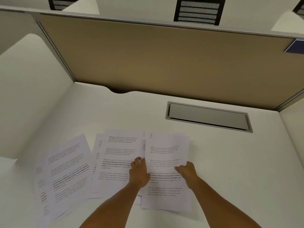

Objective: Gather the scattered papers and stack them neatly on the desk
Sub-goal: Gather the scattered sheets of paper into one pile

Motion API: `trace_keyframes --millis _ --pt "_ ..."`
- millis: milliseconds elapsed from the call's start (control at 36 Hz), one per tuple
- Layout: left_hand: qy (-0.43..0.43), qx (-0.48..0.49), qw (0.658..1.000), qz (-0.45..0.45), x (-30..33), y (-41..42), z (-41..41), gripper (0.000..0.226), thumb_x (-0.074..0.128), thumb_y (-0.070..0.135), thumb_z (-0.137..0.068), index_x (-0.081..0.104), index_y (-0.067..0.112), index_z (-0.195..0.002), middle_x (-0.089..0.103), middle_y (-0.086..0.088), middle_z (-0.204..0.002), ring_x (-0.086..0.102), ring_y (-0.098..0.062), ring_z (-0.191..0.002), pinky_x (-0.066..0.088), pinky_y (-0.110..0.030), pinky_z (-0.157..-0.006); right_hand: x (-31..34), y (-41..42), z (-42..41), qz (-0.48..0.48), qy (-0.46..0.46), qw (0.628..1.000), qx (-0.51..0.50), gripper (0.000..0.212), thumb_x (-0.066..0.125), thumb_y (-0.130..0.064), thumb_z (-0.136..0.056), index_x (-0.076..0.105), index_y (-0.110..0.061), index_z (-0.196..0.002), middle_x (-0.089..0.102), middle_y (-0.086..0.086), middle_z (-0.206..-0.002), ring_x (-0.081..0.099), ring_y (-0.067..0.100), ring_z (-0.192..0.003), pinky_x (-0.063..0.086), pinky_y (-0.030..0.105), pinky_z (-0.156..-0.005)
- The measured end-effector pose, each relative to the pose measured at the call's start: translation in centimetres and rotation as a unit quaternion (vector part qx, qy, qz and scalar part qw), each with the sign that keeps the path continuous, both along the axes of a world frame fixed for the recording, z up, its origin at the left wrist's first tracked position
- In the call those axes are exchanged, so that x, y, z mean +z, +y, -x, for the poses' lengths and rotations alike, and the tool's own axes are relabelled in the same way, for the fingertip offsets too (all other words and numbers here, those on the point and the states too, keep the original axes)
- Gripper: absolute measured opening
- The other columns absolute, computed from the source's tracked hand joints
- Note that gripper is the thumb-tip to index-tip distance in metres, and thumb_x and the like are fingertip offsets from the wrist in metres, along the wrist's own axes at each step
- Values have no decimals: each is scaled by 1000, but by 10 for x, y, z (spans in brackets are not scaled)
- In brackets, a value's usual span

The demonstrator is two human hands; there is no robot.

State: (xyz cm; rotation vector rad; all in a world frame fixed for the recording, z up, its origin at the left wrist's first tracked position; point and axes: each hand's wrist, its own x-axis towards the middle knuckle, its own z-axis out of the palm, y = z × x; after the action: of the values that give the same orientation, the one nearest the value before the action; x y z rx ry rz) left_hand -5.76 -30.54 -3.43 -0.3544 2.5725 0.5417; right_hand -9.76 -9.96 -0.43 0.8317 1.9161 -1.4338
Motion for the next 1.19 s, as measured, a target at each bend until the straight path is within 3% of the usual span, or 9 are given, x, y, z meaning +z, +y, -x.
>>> trace_keyframes --millis 56,194,250,389,500,667,778,1000,1194 --pt "2 4 1000 -2 0 1 -1 75 61 36 -91 21 14 -150 19 -8 -155 27 -31 -139 35 -41 -111 -1 -1 -1 -1 1 1000 -3 18 63 8 -84 70 0 -99 72 25 -107 65 47 -107 53 58 -94" --pt "24 37 998 -46 1 0 -5 68 60 33 -92 27 15 -149 32 -6 -151 32 -29 -135 34 -40 -110 0 -6 -7 4 24 999 20 26 65 6 -85 70 -13 -103 73 6 -94 70 29 -91 58 44 -91" --pt "30 59 993 -96 2 0 -6 63 62 27 -92 32 15 -146 41 -5 -146 36 -27 -133 36 -39 -110 3 -6 -9 -16 36 999 22 22 64 5 -84 70 -14 -95 74 13 -101 70 35 -98 58 48 -89" --pt "42 133 964 -226 7 1 -8 45 65 11 -90 45 12 -130 55 -2 -125 53 -22 -120 46 -28 -97 12 -5 -13 -24 67 997 43 26 61 -1 -84 68 1 -110 73 22 -103 70 43 -98 58 51 -85" --pt "19 187 939 -286 16 5 -10 57 65 11 -91 36 11 -140 53 -6 -139 53 -23 -126 44 -31 -103 19 -3 -14 -4 86 995 47 26 61 -2 -84 68 -5 -109 72 24 -105 68 44 -100 57 52 -87" --pt "30 223 930 -290 21 10 -15 60 67 18 -90 36 10 -142 52 -8 -141 52 -25 -128 43 -32 -103 25 6 -18 22 87 995 34 29 64 3 -86 69 -22 -100 73 8 -95 71 30 -96 57 51 -90" --pt "54 231 938 -252 22 13 -16 61 67 33 -89 41 10 -139 48 -11 -136 49 -29 -125 46 -45 -106 27 17 -24 55 70 996 14 34 64 5 -88 66 -23 -106 73 0 -98 70 21 -91 61 33 -72" --pt "92 233 943 -220 25 22 -18 59 68 49 -84 48 18 -129 50 -6 -134 47 -26 -125 46 -47 -102 23 44 -40 61 46 997 -13 30 68 1 -88 66 -21 -109 76 6 -104 74 29 -94 62 43 -79" --pt "101 229 950 -189 31 29 -15 87 69 58 -78 33 12 -142 41 -11 -144 43 -31 -132 43 -50 -104 30 66 -45 91 52 994 -43 32 70 2 -88 66 -14 -114 77 12 -106 75 32 -93 62 44 -76"
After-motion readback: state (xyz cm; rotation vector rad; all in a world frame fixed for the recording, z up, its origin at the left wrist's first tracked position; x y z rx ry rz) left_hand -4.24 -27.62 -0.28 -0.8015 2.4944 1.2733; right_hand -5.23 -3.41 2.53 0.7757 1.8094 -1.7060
